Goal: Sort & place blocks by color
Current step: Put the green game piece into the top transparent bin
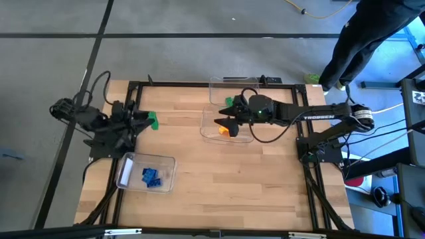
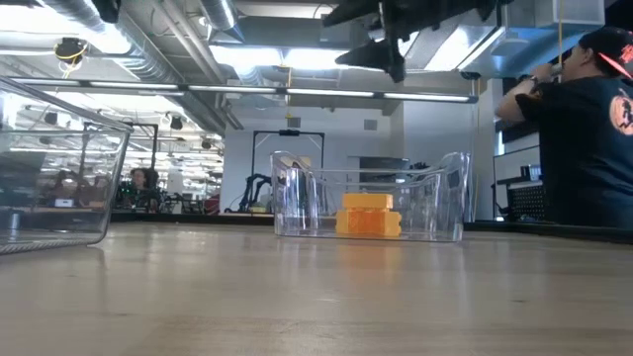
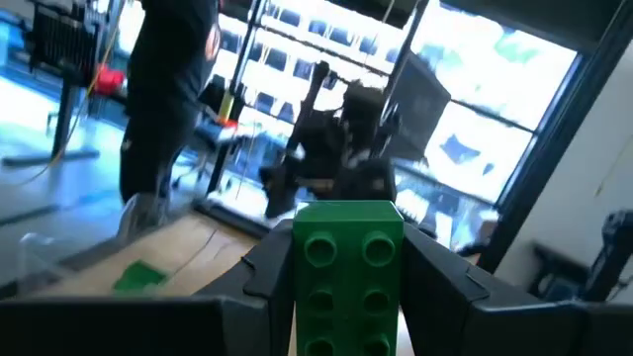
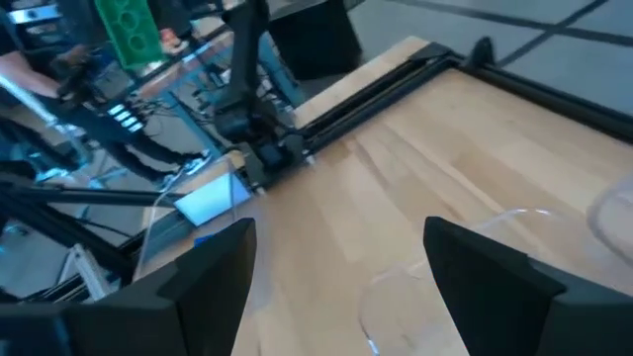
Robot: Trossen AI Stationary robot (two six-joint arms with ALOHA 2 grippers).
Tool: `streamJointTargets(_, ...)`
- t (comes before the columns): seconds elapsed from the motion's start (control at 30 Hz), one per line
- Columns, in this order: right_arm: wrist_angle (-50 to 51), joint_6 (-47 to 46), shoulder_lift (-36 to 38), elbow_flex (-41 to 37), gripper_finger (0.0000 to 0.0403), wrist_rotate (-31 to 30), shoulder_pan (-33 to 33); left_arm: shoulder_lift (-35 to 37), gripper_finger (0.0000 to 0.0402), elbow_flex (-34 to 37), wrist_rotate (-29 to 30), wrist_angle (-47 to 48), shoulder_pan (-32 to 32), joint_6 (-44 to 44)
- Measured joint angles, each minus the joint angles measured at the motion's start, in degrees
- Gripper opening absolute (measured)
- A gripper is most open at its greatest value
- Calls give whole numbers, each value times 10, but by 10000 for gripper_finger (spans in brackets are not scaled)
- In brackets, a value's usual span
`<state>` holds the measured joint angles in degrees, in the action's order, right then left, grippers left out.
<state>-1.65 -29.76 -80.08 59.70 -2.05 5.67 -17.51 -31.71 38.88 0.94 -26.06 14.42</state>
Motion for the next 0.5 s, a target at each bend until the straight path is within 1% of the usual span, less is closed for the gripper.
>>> streamJointTargets(0.13, -24, 1, -16, 0, 294, 22, 0, -6, 127, 44, -60, -80, 48, 2)
streamJointTargets(0.2, -36, -1, -21, 0, 294, 26, 0, -23, 127, 63, -83, -132, 72, 13)
streamJointTargets(0.27, -65, -6, -28, 0, 294, 48, 0, -47, 127, 77, -110, -164, 98, 20)
streamJointTargets(0.43, -172, -7, -56, 0, 294, 118, 0, -145, 127, 78, -203, -249, 179, 57)
streamJointTargets(0.5, -199, 1, -68, 0, 294, 131, -3, -194, 127, 78, -247, -293, 214, 74)
